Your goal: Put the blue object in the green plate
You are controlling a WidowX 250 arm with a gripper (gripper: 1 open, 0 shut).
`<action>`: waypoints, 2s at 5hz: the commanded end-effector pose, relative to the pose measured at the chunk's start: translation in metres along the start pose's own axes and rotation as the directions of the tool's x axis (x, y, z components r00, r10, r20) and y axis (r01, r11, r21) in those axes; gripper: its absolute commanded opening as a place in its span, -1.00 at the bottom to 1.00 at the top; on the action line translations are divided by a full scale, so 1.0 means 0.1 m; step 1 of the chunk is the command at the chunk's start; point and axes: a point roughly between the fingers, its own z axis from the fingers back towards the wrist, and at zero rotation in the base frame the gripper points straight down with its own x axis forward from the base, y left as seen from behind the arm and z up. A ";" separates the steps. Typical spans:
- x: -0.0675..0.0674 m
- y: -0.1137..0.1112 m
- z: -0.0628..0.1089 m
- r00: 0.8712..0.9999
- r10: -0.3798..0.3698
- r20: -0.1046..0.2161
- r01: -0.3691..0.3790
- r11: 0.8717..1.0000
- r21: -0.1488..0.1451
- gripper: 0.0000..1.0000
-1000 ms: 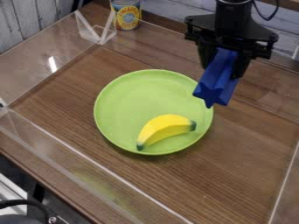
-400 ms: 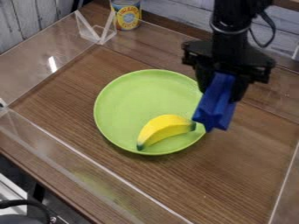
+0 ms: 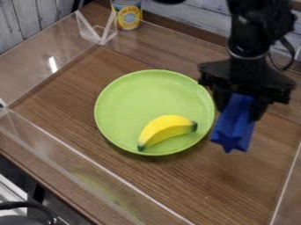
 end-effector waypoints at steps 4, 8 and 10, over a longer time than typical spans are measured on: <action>0.03 0.00 -0.18 0.994 0.030 0.104 -0.022 0.997 -0.073 -1.00; 0.17 0.07 -0.33 0.993 0.054 0.107 -0.045 0.995 -0.086 -1.00; 0.18 0.06 -0.38 0.992 0.057 0.110 -0.049 0.995 -0.082 1.00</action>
